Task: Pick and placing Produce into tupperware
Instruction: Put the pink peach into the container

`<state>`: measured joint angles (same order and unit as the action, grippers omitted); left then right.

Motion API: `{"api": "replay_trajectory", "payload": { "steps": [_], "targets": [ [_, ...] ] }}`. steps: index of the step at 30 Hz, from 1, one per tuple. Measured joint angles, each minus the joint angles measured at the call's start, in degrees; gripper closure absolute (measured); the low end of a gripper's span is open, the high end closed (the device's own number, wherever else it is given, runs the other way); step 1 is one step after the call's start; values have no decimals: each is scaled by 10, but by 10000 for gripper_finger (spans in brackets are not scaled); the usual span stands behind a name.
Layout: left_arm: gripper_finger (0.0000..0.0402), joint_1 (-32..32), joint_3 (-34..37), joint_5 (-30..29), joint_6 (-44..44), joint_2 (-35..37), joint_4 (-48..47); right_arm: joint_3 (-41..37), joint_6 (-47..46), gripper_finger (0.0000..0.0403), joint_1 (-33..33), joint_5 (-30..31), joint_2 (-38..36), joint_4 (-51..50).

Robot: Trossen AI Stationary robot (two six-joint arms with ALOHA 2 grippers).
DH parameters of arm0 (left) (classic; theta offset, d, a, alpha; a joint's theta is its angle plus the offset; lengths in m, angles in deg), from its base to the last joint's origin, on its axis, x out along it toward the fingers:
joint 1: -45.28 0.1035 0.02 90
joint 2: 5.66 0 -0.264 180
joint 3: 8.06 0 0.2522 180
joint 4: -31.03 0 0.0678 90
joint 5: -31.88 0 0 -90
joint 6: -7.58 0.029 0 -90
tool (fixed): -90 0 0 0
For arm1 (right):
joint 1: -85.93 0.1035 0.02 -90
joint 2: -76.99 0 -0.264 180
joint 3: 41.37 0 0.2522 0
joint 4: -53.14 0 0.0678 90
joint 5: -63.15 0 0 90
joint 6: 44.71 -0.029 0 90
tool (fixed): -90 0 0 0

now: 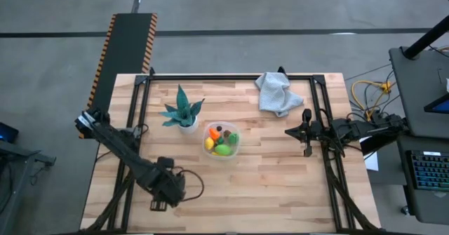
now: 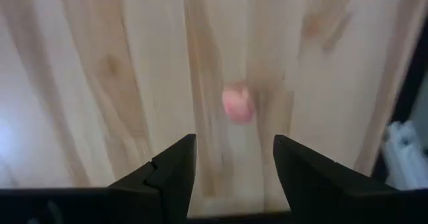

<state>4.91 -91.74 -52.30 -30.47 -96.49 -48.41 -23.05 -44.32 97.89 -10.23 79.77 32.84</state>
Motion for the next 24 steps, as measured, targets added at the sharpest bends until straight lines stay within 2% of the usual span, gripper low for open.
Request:
{"api": "replay_trajectory", "payload": {
  "steps": [6,14,17,21,24],
  "targets": [
    [217,-18,37,5,-40,-23,20,0,-1,394,0,15,0,1],
    [216,-21,45,26,-67,-50,64,0,-1,394,0,15,-1,4],
    [216,-23,56,18,-78,-59,101,0,-1,394,0,15,-1,4],
    [216,-25,85,41,-86,-69,146,0,-1,394,0,15,-1,4],
    [216,-25,96,44,-97,-73,138,0,-1,394,0,15,-1,4]
  ]
}}
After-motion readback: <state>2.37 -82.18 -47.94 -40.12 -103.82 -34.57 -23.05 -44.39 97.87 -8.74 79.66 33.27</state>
